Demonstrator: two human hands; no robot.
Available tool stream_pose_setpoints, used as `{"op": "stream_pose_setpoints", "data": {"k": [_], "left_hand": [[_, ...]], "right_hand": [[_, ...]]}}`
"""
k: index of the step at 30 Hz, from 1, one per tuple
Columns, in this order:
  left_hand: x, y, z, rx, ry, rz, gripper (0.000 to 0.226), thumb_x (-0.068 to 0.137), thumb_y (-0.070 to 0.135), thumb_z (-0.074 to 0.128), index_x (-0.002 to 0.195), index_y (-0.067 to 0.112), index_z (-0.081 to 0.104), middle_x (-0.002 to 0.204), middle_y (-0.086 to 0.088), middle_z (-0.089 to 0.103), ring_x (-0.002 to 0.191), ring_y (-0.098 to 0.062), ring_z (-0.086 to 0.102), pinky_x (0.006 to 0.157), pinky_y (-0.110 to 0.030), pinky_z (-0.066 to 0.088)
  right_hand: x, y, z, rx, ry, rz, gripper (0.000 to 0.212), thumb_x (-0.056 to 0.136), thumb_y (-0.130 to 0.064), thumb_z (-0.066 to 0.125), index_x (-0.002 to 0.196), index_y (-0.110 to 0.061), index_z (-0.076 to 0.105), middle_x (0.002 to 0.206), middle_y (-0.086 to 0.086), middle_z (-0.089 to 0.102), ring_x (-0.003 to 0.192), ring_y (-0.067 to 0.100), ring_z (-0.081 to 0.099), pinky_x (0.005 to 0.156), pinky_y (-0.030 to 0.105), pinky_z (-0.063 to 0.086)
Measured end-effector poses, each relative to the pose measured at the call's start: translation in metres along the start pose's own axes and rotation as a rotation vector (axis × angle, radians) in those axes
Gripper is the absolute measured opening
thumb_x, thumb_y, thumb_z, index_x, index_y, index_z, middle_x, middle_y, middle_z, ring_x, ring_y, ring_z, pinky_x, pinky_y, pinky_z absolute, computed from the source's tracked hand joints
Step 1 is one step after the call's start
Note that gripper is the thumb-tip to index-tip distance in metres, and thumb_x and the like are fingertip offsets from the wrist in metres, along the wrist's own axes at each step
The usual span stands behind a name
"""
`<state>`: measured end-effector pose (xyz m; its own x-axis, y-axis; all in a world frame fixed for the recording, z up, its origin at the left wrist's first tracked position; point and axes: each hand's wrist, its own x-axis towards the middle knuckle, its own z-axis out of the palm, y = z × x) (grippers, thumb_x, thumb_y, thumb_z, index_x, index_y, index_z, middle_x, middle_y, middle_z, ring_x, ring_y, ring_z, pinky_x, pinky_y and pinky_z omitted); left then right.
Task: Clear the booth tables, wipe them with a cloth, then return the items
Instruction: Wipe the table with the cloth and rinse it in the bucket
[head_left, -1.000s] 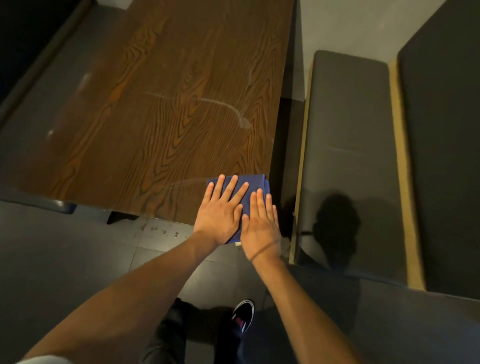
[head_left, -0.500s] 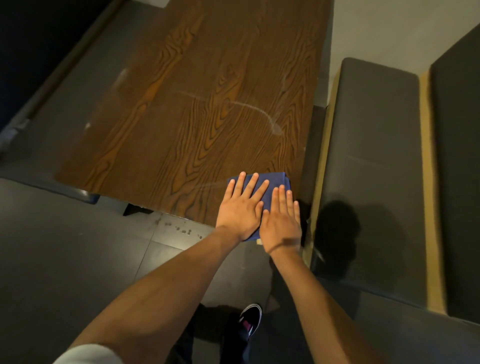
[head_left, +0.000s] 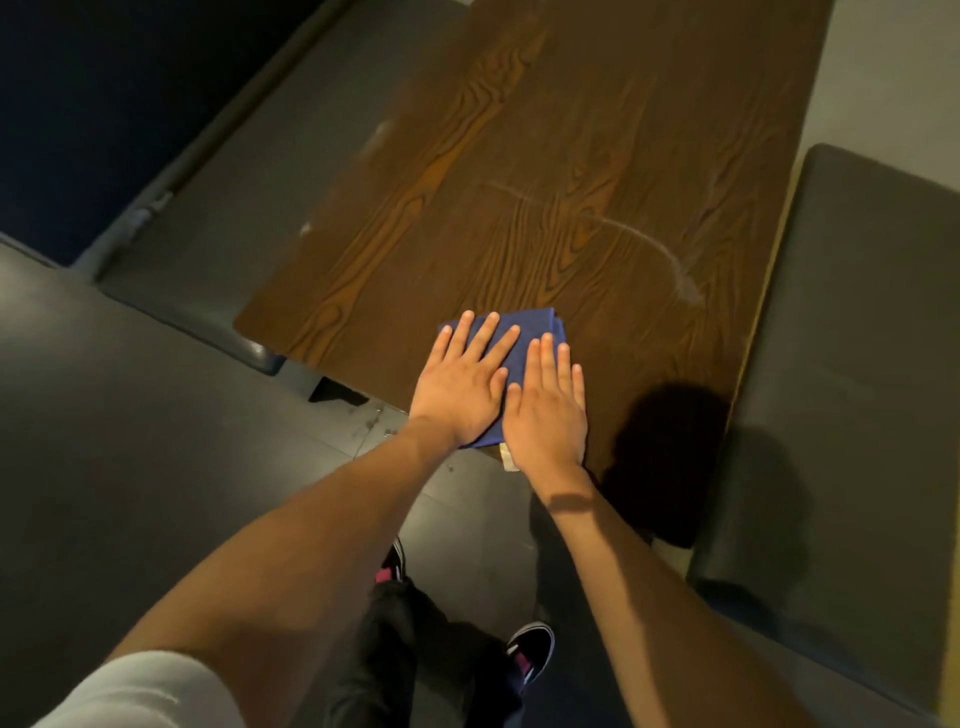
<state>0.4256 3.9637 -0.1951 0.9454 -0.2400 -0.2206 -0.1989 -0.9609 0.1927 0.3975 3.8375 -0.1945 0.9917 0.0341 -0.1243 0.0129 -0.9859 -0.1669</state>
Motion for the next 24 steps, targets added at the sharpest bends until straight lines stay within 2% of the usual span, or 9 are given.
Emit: {"op": "stream_pose_setpoints", "data": {"k": [3,5,12,16,19,21,24], "left_hand": [[-0.019,-0.041,-0.002,-0.003,0.027,-0.057,0.065,0.098,0.048,-0.001,0.161,0.033,0.006,0.170,0.002,0.004,0.156,-0.025,-0.006,0.125,-0.042,-0.003],[-0.033,-0.063,-0.001,-0.017,0.047,-0.099,0.071,0.094,0.050,-0.005,0.161,0.033,0.008,0.170,0.001,0.006,0.156,-0.025,-0.005,0.125,-0.042,-0.003],[-0.077,-0.093,0.014,-0.091,0.117,-0.145,0.062,0.102,0.049,0.014,0.159,0.027,0.023,0.166,-0.005,0.023,0.155,-0.029,0.008,0.124,-0.045,0.007],[-0.095,-0.089,0.023,-0.069,0.165,-0.119,0.062,0.101,0.056,0.028,0.157,0.028,0.033,0.162,-0.006,0.033,0.153,-0.032,0.019,0.122,-0.049,0.022],[-0.099,-0.075,0.023,0.005,0.185,-0.110,0.066,0.092,0.063,0.043,0.148,0.028,0.049,0.149,-0.008,0.052,0.138,-0.036,0.044,0.100,-0.049,0.043],[-0.097,-0.062,0.021,0.024,0.229,-0.090,0.066,0.087,0.066,0.047,0.138,0.026,0.061,0.133,-0.008,0.062,0.116,-0.035,0.054,0.085,-0.045,0.046],[-0.092,-0.031,0.025,0.035,0.316,-0.012,0.059,0.082,0.060,0.068,0.126,0.021,0.071,0.117,-0.008,0.067,0.097,-0.033,0.054,0.074,-0.042,0.044]], "right_hand": [[0.003,-0.038,0.008,0.036,-0.022,-0.079,0.063,0.106,-0.031,0.031,0.159,-0.010,0.005,0.168,0.007,0.004,0.155,0.022,0.000,0.123,0.039,-0.002],[0.001,-0.060,0.013,0.048,-0.024,-0.136,0.063,0.105,-0.031,0.032,0.159,-0.009,0.008,0.167,0.008,0.007,0.155,0.023,0.001,0.123,0.039,-0.001],[-0.018,-0.077,0.025,-0.015,-0.002,-0.304,0.064,0.104,-0.039,0.037,0.157,-0.009,0.019,0.165,0.009,0.019,0.154,0.023,0.012,0.124,0.041,0.009],[-0.028,-0.058,0.030,-0.072,0.015,-0.387,0.070,0.100,-0.044,0.051,0.156,-0.010,0.026,0.163,0.008,0.027,0.151,0.023,0.023,0.122,0.039,0.018],[-0.035,-0.036,0.032,-0.129,0.032,-0.427,0.074,0.096,-0.044,0.059,0.155,-0.012,0.029,0.161,0.006,0.031,0.149,0.021,0.030,0.120,0.037,0.021],[-0.042,-0.019,0.031,-0.150,0.044,-0.438,0.075,0.094,-0.044,0.062,0.154,-0.013,0.029,0.160,0.005,0.034,0.147,0.020,0.034,0.119,0.037,0.022],[-0.058,0.017,0.026,-0.147,0.092,-0.444,0.074,0.092,-0.042,0.066,0.152,-0.012,0.036,0.157,0.006,0.040,0.144,0.020,0.039,0.118,0.039,0.027]]}}
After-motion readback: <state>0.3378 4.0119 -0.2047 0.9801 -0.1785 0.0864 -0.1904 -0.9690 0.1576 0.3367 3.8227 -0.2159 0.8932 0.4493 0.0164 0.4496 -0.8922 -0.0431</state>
